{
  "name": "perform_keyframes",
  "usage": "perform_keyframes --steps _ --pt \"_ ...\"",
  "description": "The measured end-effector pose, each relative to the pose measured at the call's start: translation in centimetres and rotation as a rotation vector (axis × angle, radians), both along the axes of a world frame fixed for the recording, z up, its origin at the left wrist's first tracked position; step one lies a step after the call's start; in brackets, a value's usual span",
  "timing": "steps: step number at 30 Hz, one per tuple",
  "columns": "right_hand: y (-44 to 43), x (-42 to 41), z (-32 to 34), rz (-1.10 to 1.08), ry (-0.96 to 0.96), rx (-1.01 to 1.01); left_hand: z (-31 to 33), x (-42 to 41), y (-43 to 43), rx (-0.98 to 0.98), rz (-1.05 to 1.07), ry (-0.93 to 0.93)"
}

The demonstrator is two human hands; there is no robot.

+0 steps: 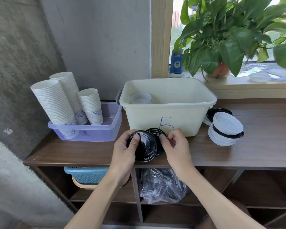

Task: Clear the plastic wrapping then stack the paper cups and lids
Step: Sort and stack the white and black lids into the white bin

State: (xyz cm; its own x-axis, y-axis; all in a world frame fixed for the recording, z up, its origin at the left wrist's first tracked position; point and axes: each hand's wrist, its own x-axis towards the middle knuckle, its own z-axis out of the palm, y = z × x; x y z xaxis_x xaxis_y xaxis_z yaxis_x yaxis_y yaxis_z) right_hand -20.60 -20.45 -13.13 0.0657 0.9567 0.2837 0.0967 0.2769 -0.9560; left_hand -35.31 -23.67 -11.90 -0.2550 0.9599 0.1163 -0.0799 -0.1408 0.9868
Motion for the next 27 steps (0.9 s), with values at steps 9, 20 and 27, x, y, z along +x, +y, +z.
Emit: perform_keyframes --steps 9,20,27 --pt "-0.2 0.5 0.3 0.291 0.182 -0.139 -0.7 1.0 1.0 0.165 -0.006 0.245" --pt "-0.1 0.4 -0.4 0.146 -0.068 -0.039 -1.3 0.6 1.3 0.101 -0.107 0.349" --pt "-0.1 0.4 -0.1 0.225 -0.120 -0.019 -1.8 1.1 1.3 0.187 0.022 0.245"
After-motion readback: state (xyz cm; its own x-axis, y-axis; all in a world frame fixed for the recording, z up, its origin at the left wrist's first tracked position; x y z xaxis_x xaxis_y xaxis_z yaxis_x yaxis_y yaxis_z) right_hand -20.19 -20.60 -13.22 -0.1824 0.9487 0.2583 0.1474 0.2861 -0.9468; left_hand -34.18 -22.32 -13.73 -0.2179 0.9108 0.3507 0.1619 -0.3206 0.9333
